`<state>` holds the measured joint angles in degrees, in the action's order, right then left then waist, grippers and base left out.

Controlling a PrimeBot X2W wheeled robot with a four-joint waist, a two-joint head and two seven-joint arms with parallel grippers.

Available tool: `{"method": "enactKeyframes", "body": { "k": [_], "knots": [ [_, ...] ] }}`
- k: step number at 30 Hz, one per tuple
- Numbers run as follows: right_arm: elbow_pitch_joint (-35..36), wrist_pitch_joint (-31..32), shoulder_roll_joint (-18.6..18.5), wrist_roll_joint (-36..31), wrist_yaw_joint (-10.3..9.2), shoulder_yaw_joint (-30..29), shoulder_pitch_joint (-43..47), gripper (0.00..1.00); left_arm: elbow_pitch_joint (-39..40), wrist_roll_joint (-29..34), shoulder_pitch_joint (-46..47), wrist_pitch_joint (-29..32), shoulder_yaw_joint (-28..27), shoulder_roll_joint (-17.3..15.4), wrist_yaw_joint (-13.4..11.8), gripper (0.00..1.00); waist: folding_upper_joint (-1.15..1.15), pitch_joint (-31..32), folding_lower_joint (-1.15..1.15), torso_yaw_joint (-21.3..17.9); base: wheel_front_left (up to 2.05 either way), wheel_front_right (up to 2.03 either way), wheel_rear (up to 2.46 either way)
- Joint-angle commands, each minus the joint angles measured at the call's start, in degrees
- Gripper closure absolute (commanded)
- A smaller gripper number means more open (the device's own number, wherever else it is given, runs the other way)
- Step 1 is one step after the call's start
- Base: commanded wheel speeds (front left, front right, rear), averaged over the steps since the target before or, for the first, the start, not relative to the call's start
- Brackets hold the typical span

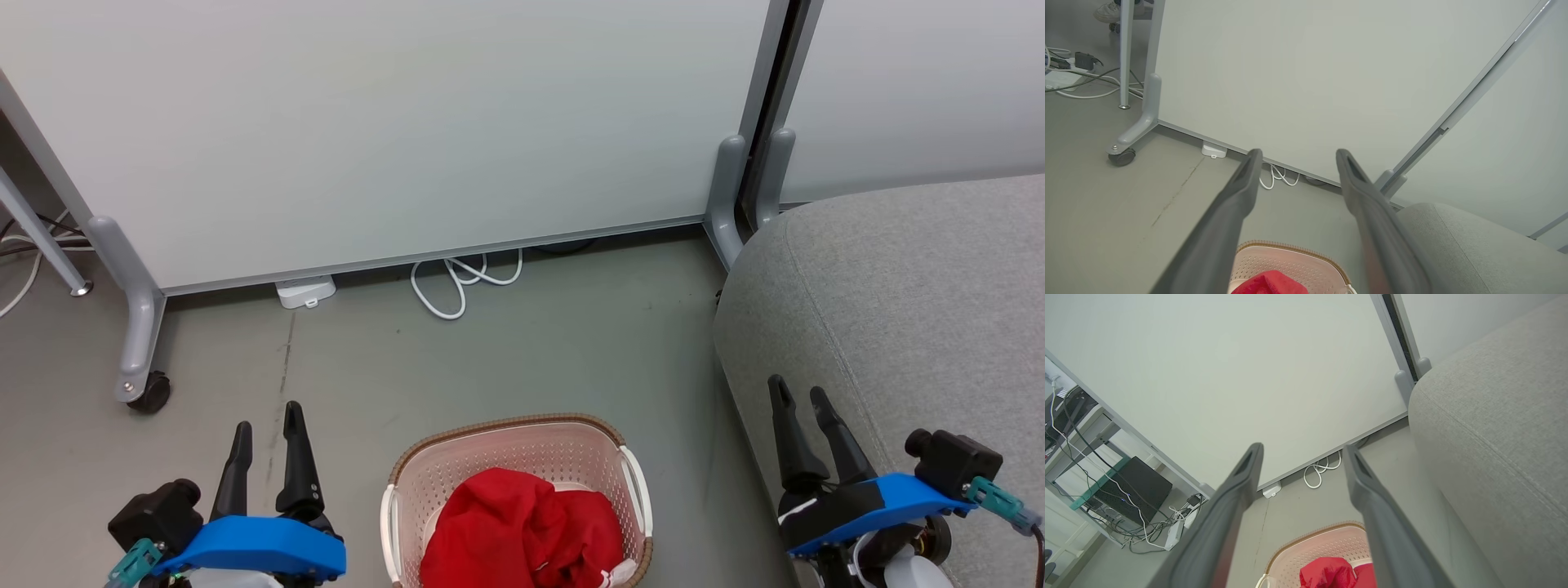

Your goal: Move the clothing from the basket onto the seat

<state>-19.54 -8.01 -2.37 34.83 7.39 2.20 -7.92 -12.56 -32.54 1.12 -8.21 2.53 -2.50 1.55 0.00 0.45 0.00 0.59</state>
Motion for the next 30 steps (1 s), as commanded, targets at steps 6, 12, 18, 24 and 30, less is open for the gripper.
{"method": "enactKeyframes", "body": {
  "k": [6, 12, 18, 24, 30],
  "knots": [
    [-0.36, -1.3, -0.47, -4.43, 0.11, 0.45, -1.5, 0.0, 0.32, 4.81, 0.04, -1.27, 0.58, -0.44, -0.06, 0.0, 0.0, 0.01, 0.0, 0.05, 0.0, 0.0, 0.0],
    [-0.59, -1.88, -0.51, -8.1, 0.11, 0.53, -1.7, 0.0, 0.19, 8.2, -0.01, -2.14, 0.93, -0.44, -0.25, 0.0, 0.0, 0.02, 0.0, 0.12, 0.0, 0.0, 0.0],
    [-0.85, -2.45, -0.54, -11.45, 0.12, 0.56, -1.75, 0.0, 0.01, 11.24, -0.26, -2.89, 1.23, -0.45, -0.3, 0.0, 0.0, 0.04, 0.0, 0.15, 0.0, 0.0, 0.0],
    [-1.15, -2.94, -0.57, -14.56, 0.13, 0.41, -1.86, 0.0, -1.23, 13.51, -0.22, -3.68, 1.53, -0.44, -0.14, 0.0, 0.0, 0.13, 0.0, 0.12, 0.0, 0.0, 0.0],
    [-1.51, -3.4, -0.59, -17.0, 0.13, 0.31, -2.02, 0.0, -1.37, 15.63, -0.03, -4.3, 1.72, -0.45, -0.41, 0.0, 0.0, 0.2, 0.0, 0.13, 0.0, 0.0, 0.0]
  ]
}}
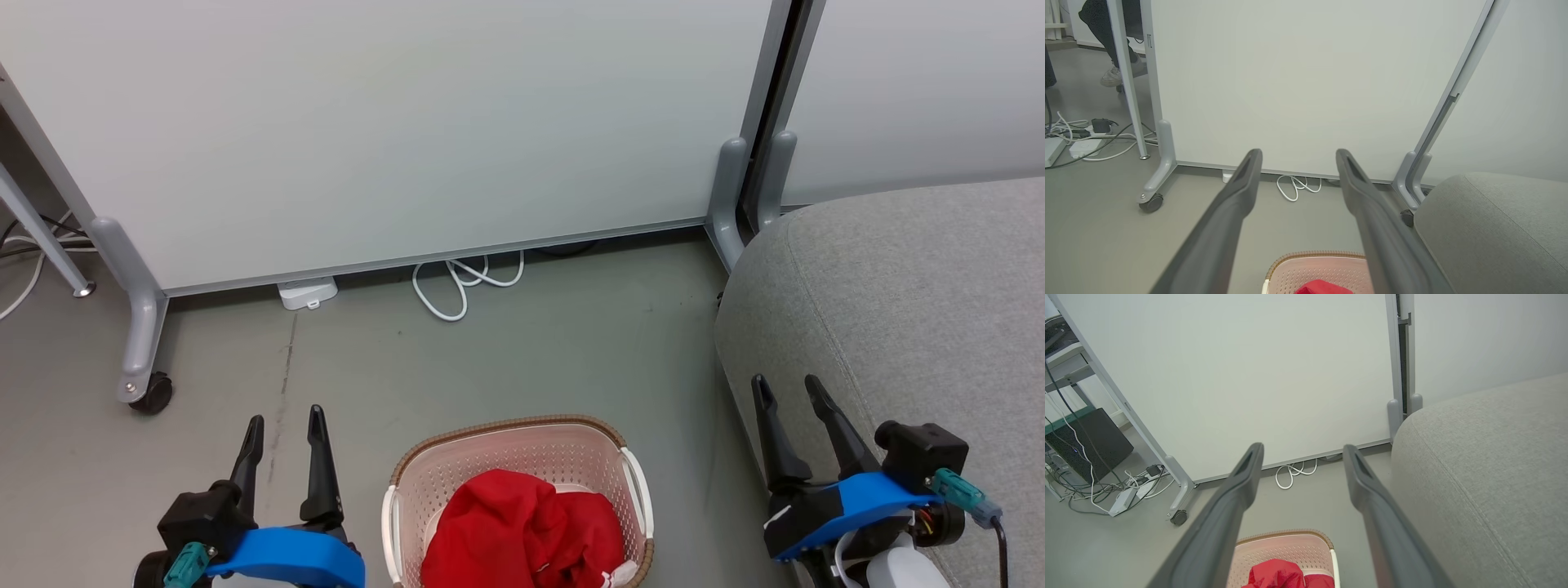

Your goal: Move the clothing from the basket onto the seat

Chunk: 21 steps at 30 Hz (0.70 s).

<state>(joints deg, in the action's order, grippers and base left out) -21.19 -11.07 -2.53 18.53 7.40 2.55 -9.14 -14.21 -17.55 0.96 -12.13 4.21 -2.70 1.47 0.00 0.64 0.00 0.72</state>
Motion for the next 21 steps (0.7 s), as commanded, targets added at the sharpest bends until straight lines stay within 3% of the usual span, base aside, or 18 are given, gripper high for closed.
{"method": "enactKeyframes", "body": {
  "k": [1, 21],
  "knots": [
    [0.06, -0.41, -0.43, -1.19, 0.12, -0.05, -0.82, 0.0, 0.36, 1.01, 0.11, -0.44, 0.08, -0.26, -0.39, 0.0, 0.0, 0.01, 0.0, 0.01, 0.0, 0.0, 0.0],
    [-0.98, -1.74, -0.49, -9.47, 0.14, -0.14, -1.17, 0.0, 0.2, 7.52, -0.65, -2.67, 1.26, -0.27, -0.95, 0.0, 0.0, 0.11, 0.0, 0.0, 0.0, 0.0, 0.0]
  ]
}}
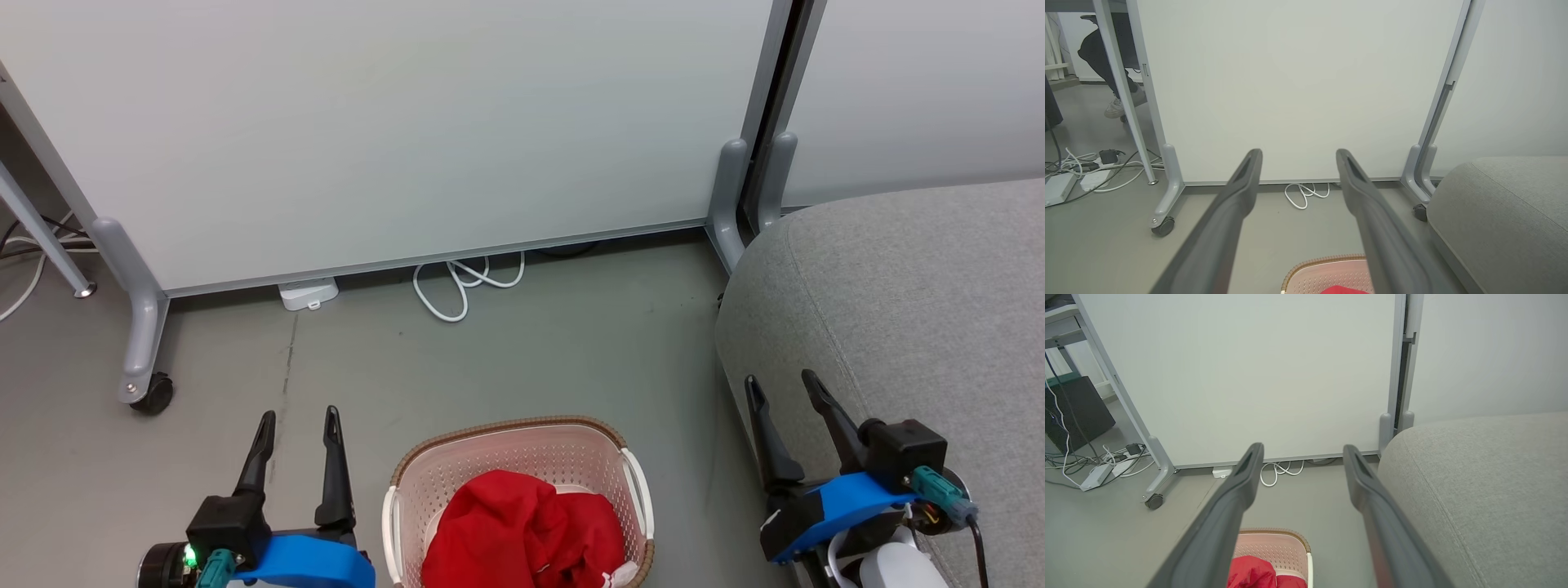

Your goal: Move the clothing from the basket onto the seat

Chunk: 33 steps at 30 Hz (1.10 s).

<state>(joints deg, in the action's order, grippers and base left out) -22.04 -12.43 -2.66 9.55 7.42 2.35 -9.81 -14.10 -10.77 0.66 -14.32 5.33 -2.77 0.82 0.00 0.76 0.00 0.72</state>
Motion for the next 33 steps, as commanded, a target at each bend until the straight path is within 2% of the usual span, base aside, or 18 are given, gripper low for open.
{"method": "enactKeyframes", "body": {
  "k": [1, 6, 24, 33],
  "knots": [
    [-0.19, -0.43, -0.37, -0.91, 0.12, 0.05, -0.48, 0.0, 0.05, 1.04, -0.37, -0.65, 0.21, -0.19, -0.34, 0.0, 0.0, 0.0, 0.0, 0.0, 0.0, 0.0, 0.0],
    [-0.35, -0.83, -0.38, -2.58, 0.08, 0.19, -0.62, 0.0, 0.04, 2.41, -0.41, -1.0, 0.51, -0.2, -0.59, 0.0, 0.0, 0.03, 0.0, 0.07, 0.0, 0.0, 0.0],
    [0.02, -0.91, -0.37, -1.84, 0.08, 0.63, -0.39, 0.0, -0.21, 2.18, -0.53, -0.97, 0.63, -0.18, -0.27, 0.0, 0.0, -0.55, 0.0, -0.03, 0.0, 0.0, 0.0],
    [1.84, -0.45, -0.35, -1.98, 0.08, 3.44, -4.78, 0.0, -0.74, 2.16, 1.32, -0.95, 0.44, -0.16, 0.09, 0.0, 0.0, -5.82, 0.0, -3.27, 0.0, 0.0, 0.0]
  ]
}}
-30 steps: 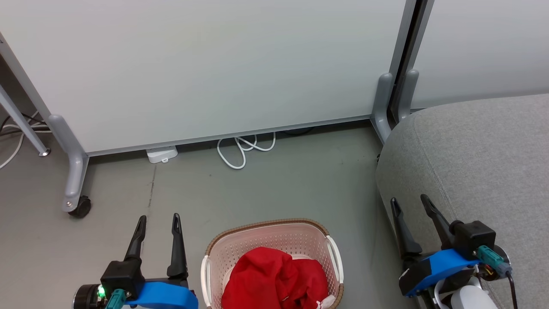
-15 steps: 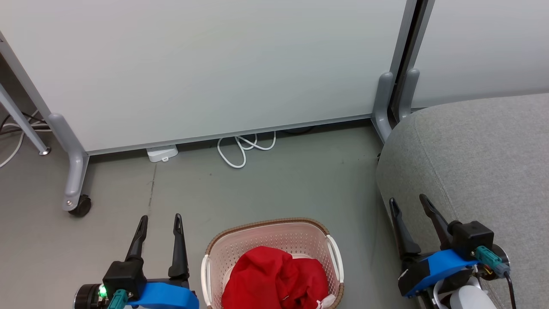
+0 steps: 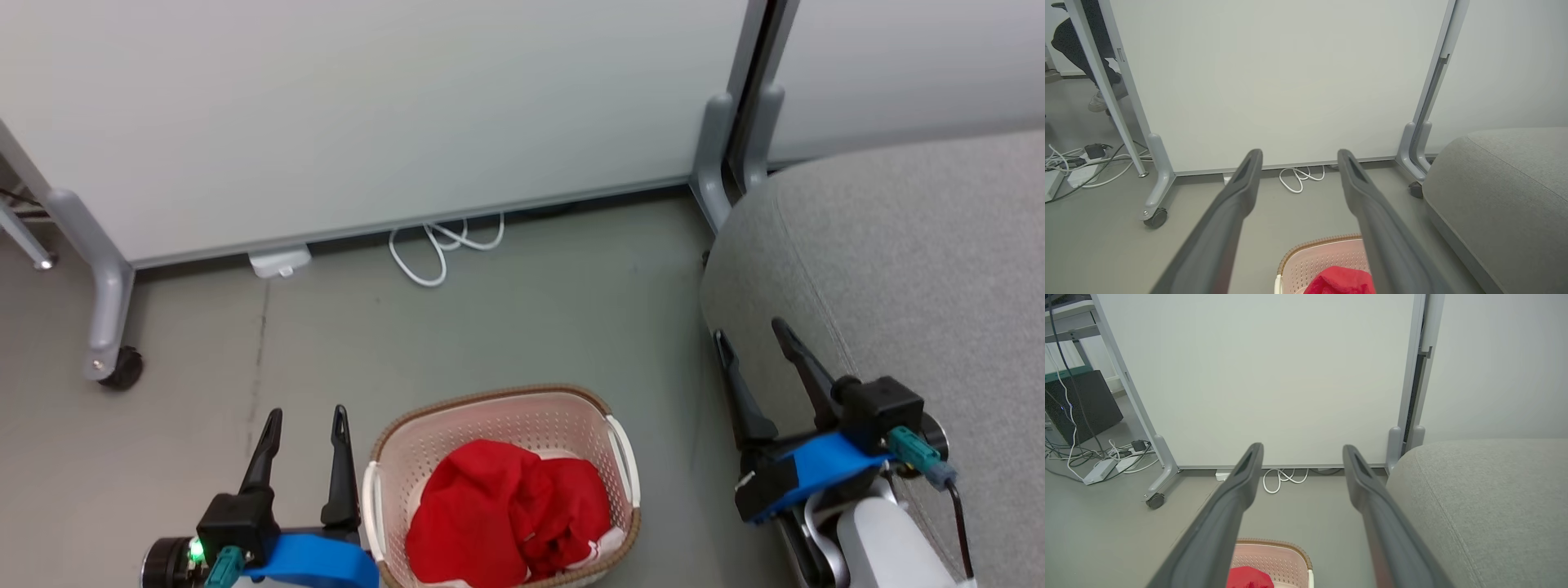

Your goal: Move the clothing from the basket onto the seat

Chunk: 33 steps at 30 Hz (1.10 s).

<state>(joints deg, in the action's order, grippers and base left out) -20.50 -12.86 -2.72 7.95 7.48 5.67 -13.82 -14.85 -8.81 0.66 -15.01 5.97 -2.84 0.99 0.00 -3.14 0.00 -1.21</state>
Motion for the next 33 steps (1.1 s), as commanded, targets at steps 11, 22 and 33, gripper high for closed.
{"method": "enactKeyframes", "body": {
  "k": [11, 22, 33],
  "knots": [
    [4.41, -0.95, -0.24, 0.66, 0.03, 3.12, -10.89, 0.0, -5.36, 1.89, 10.37, -0.22, 1.66, -0.91, 1.93, 0.0, 0.0, -17.65, 0.0, -8.13, 0.0, 0.0, 0.0],
    [6.62, -2.17, -0.22, 2.7, 0.03, 7.1, -19.3, 0.0, -21.27, 2.0, 24.28, 2.66, 4.86, -1.62, 4.44, 0.0, 0.0, -30.84, 0.0, -12.85, 0.0, 0.0, 0.0],
    [7.98, -2.4, -0.22, 5.41, 0.03, 9.62, -21.45, 0.0, -34.83, 1.14, 32.84, 5.16, 5.59, -3.64, 5.23, 0.0, 0.0, -37.04, 0.0, -16.06, 0.0, 0.0, 0.0]
  ]
}}
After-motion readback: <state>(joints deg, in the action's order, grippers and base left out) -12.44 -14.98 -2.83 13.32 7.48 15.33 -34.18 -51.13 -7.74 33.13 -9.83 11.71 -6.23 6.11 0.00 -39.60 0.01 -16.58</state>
